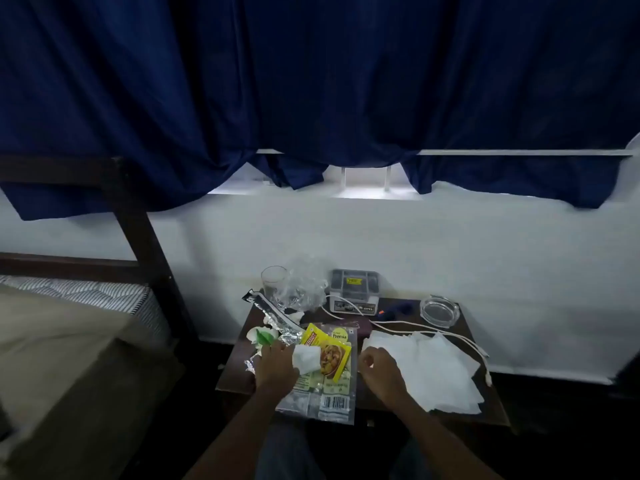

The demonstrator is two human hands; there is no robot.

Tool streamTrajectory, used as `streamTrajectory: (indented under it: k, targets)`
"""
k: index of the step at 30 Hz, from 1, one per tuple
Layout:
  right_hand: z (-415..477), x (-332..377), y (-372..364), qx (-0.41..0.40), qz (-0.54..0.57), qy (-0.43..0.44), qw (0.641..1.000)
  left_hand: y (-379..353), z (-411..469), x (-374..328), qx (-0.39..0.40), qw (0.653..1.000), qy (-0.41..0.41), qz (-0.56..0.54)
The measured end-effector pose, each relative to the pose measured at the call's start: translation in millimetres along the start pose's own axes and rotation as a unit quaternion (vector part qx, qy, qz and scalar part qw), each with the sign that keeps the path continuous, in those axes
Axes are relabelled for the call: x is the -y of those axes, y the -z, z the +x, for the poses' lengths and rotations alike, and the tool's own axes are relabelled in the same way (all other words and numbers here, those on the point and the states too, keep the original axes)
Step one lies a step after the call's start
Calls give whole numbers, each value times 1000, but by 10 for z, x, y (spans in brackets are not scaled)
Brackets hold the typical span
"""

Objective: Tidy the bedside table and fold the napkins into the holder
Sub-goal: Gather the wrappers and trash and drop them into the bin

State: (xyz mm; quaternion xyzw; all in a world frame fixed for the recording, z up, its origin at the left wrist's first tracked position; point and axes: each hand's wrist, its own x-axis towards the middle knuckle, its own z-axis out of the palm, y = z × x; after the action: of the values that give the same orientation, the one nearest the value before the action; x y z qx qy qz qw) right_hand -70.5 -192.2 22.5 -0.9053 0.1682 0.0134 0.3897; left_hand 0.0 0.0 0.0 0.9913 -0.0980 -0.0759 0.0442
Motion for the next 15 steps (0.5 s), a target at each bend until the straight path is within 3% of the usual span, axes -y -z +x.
streamTrajectory:
  k: [5, 11, 15]
  targets:
    - [39, -186, 45, 17, 137, -97, 986, -45, 95, -157, -17, 998, 57, -15]
    - [125, -292, 38, 27, 269, -161, 949, -100, 189, -127, -32, 998, 45, -42]
    - [116, -181, -36, 28, 352, -164, 921, -93, 271, -97, -7, 979, 30, -203]
